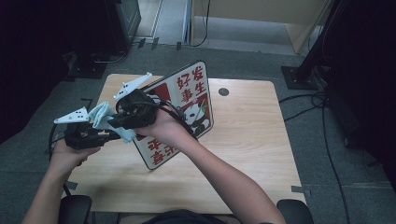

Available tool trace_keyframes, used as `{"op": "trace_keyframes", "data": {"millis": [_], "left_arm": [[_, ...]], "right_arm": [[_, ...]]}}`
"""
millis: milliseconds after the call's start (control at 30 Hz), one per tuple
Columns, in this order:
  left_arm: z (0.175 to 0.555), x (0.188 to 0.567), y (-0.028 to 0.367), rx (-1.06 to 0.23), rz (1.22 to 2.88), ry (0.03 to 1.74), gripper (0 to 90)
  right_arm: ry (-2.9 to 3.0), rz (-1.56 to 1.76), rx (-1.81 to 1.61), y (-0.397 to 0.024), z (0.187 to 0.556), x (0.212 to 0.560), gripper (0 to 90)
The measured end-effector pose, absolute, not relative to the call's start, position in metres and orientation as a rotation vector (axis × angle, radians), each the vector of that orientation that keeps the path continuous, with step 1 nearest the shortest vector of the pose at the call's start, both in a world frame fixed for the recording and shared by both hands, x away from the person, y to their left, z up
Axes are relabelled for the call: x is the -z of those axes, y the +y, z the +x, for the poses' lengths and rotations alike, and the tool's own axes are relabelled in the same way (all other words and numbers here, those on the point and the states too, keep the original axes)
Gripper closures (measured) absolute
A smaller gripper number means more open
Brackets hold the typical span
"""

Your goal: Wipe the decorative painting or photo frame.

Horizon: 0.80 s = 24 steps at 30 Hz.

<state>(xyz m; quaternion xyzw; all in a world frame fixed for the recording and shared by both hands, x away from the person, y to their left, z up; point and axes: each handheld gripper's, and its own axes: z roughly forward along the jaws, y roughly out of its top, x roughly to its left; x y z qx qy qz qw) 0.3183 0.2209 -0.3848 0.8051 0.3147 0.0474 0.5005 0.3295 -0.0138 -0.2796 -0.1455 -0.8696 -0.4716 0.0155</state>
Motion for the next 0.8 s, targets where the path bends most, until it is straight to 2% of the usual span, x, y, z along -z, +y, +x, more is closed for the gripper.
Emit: {"op": "trace_keyframes", "data": {"millis": [800], "left_arm": [[0.3177, 0.3864, 0.2188, -0.121, 1.947, 0.75, 59.3]], "right_arm": [[-2.681, -0.492, 1.47, -0.0136, 0.332, 0.2866, 80.6]]}}
